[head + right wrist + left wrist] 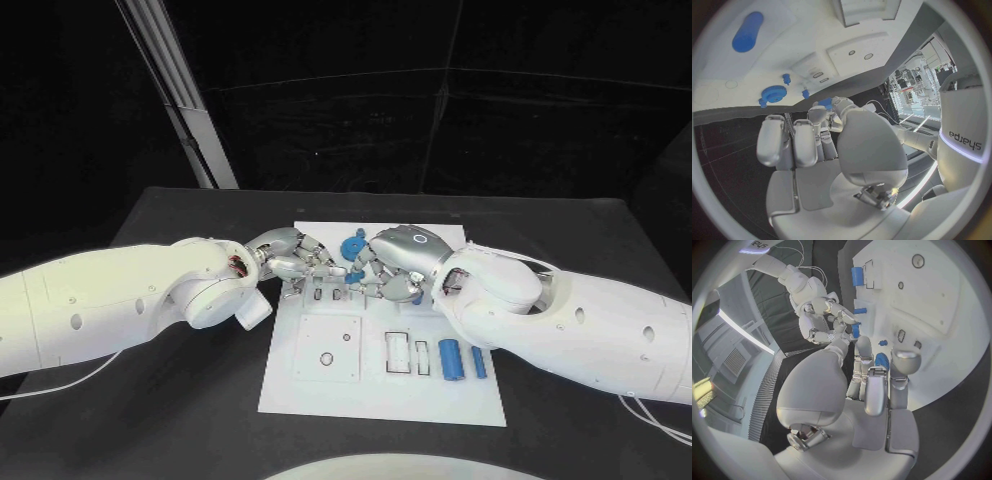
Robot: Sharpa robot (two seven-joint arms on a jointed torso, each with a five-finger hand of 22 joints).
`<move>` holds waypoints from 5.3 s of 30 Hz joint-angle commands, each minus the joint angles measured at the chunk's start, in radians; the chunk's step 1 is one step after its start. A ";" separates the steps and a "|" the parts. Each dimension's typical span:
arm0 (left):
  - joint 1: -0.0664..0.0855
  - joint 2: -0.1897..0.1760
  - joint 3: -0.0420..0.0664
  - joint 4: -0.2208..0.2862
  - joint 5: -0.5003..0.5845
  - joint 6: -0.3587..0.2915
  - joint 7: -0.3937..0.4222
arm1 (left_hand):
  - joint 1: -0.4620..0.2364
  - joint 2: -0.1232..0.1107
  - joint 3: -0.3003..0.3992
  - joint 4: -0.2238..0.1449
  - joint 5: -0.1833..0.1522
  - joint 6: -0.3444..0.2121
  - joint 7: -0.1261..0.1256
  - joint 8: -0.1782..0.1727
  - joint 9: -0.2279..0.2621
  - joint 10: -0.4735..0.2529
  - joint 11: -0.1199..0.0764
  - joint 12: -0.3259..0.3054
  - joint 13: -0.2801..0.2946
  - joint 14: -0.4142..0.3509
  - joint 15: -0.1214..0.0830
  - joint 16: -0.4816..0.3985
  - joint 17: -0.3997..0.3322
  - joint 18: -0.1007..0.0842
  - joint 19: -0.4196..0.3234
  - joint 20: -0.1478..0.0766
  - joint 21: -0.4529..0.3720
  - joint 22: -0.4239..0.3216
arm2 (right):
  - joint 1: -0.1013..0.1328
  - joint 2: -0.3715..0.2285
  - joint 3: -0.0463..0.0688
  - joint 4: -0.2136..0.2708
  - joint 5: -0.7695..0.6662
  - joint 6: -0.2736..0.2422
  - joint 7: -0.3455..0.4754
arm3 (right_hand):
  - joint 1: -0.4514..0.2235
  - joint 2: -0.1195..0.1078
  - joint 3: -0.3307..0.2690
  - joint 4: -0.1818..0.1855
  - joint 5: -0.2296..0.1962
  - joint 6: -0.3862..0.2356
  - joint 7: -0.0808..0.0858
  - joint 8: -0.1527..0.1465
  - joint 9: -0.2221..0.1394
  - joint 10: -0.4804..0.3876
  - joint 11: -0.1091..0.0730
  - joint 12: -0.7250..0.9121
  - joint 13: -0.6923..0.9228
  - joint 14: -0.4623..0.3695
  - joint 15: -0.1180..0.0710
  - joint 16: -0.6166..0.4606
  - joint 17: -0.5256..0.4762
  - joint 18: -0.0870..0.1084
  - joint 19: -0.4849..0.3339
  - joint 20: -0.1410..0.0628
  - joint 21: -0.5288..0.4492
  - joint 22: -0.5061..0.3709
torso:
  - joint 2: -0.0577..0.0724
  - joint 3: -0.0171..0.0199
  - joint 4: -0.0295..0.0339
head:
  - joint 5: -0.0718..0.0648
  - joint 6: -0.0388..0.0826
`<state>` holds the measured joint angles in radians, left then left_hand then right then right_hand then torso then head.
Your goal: Assemble the parts on the task board
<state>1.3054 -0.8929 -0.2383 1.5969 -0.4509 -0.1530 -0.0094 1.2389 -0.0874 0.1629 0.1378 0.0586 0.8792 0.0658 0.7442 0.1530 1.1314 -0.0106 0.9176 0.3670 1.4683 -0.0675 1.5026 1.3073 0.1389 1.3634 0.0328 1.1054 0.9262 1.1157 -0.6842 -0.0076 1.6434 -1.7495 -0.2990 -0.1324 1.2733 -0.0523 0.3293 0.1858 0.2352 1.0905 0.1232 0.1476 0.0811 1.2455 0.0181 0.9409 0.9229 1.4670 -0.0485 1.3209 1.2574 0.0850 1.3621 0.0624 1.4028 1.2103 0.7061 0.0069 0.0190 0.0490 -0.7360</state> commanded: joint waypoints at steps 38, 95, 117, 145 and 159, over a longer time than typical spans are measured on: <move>0.000 0.011 0.001 -0.022 -0.026 0.036 -0.037 | 0.088 0.034 0.056 -0.057 0.003 0.017 -0.009 -0.007 -0.013 0.005 -0.007 -0.018 0.000 0.076 -0.014 0.007 0.142 -0.016 0.009 -0.005 0.022 0.025 | 0.002 -0.008 0.001 0.034 -0.017 -0.093 0.002 | -0.002 0.000 0.004 0.007 0.014 0.036 -0.029 0.006 0.001 0.017 -0.005 0.013 0.011 0.045 -0.007 0.005 0.005 -0.011 0.010 -0.005 0.010 0.011 | -0.001 -0.0003 0.0015 | 0.001 -0.010; 0.003 -0.040 0.001 -0.038 -0.026 -0.002 -0.035 | 0.083 0.032 0.061 -0.057 0.002 0.019 -0.008 -0.009 -0.014 0.007 -0.006 -0.020 0.000 0.076 -0.014 0.007 0.142 -0.017 0.009 -0.005 0.022 0.025 | 0.004 0.040 0.001 -0.006 -0.119 0.072 -0.083 | 0.001 -0.006 0.006 0.006 0.013 0.045 -0.033 0.011 0.002 0.029 -0.009 0.025 0.028 0.043 -0.009 -0.003 -0.005 -0.011 0.010 -0.007 0.011 0.012 | -0.002 -0.0029 0.0017 | 0.004 -0.019; 0.022 -0.093 0.001 -0.027 0.065 -0.084 0.049 | 0.082 0.030 0.063 -0.058 0.002 0.020 -0.008 -0.009 -0.015 0.007 -0.006 -0.021 0.000 0.074 -0.013 0.003 0.133 -0.014 0.005 -0.005 0.014 0.014 | 0.008 0.153 0.000 -0.100 -0.282 0.249 -0.173 | -0.001 -0.010 0.005 0.007 0.005 0.046 -0.034 0.012 0.002 0.032 -0.009 0.026 0.032 0.043 -0.010 -0.005 -0.006 -0.011 0.011 -0.008 0.011 0.013 | -0.002 -0.0011 0.0009 | 0.014 -0.018; 0.026 -0.069 0.001 -0.082 0.342 -0.196 0.259 | 0.073 0.023 0.088 -0.065 0.003 0.005 0.002 -0.021 -0.024 -0.009 0.002 -0.045 -0.009 0.057 -0.007 -0.035 0.070 0.003 -0.038 0.001 -0.064 -0.080 | 0.008 0.184 -0.001 -0.127 -0.274 0.334 -0.127 | 0.003 -0.011 0.007 0.004 0.004 0.046 -0.035 0.012 0.002 0.033 -0.010 0.025 0.034 0.042 -0.011 -0.007 -0.009 -0.011 0.010 -0.009 0.011 0.013 | -0.001 0.0002 0.0002 | 0.022 -0.017; 0.026 -0.066 0.001 -0.085 0.343 -0.187 0.255 | 0.073 0.023 0.088 -0.065 0.003 0.005 0.002 -0.021 -0.024 -0.009 0.002 -0.045 -0.009 0.057 -0.007 -0.035 0.070 0.003 -0.038 0.001 -0.064 -0.080 | 0.008 0.191 -0.002 -0.134 -0.272 0.330 -0.121 | -0.002 -0.028 0.000 0.003 -0.002 0.036 -0.030 0.007 -0.001 0.011 -0.006 -0.024 -0.007 0.039 -0.009 -0.017 -0.019 -0.009 0.002 -0.008 0.004 -0.001 | -0.001 0.0003 0.0001 | 0.023 -0.018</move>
<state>1.3299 -0.9602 -0.2378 1.5116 -0.1178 -0.3425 0.2263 1.3107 -0.0582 0.2446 0.0732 0.0583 0.8878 0.0641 0.7288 0.1300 1.1292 -0.0086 0.8783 0.3598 1.4685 -0.0748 1.4716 1.3073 0.1389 1.3343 0.0330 1.0481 0.8464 1.1242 -0.4932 -0.0080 1.5110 -2.0204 0.0167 -0.2638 1.2702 -0.0721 0.3311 0.1919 0.2356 1.1050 0.1117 0.1577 0.0794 1.2644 0.0133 0.9228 0.9210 1.4634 -0.0519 1.3099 1.2392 0.0851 1.3691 0.0555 1.4125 1.2108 0.7053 0.0069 0.0192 0.0717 -0.7536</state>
